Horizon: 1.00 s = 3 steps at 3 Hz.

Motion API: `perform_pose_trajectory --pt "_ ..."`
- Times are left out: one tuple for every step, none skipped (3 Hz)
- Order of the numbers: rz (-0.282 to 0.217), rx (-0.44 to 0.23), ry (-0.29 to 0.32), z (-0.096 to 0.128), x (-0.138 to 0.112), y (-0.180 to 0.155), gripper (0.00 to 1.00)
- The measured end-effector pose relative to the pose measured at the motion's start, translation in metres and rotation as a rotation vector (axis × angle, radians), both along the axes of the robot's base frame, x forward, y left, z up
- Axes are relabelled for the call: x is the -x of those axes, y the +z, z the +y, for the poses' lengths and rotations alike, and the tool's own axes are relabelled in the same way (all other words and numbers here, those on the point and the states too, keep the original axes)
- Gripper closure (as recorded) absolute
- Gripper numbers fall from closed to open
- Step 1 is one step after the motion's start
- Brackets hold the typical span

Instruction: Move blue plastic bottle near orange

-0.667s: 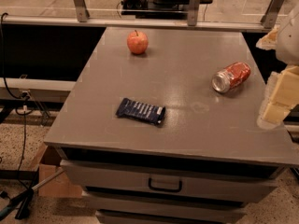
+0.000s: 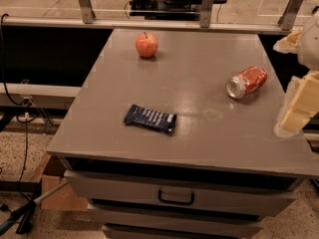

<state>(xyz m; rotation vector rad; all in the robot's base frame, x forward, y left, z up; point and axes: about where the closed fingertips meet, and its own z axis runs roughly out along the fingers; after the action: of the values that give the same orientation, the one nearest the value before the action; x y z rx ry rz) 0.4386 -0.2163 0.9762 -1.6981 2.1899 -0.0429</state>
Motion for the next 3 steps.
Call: perform_pose_trajectory --pt "-0.053 -0.189 0.031 -0.016 -0.018 -0.033 0.00" --pt "-0.184 -0.435 0.089 -0.018 -0.057 -0.059 0.00" --pt "-0.341 -0.810 0.213 -0.033 -0.047 -0.059 0.00"
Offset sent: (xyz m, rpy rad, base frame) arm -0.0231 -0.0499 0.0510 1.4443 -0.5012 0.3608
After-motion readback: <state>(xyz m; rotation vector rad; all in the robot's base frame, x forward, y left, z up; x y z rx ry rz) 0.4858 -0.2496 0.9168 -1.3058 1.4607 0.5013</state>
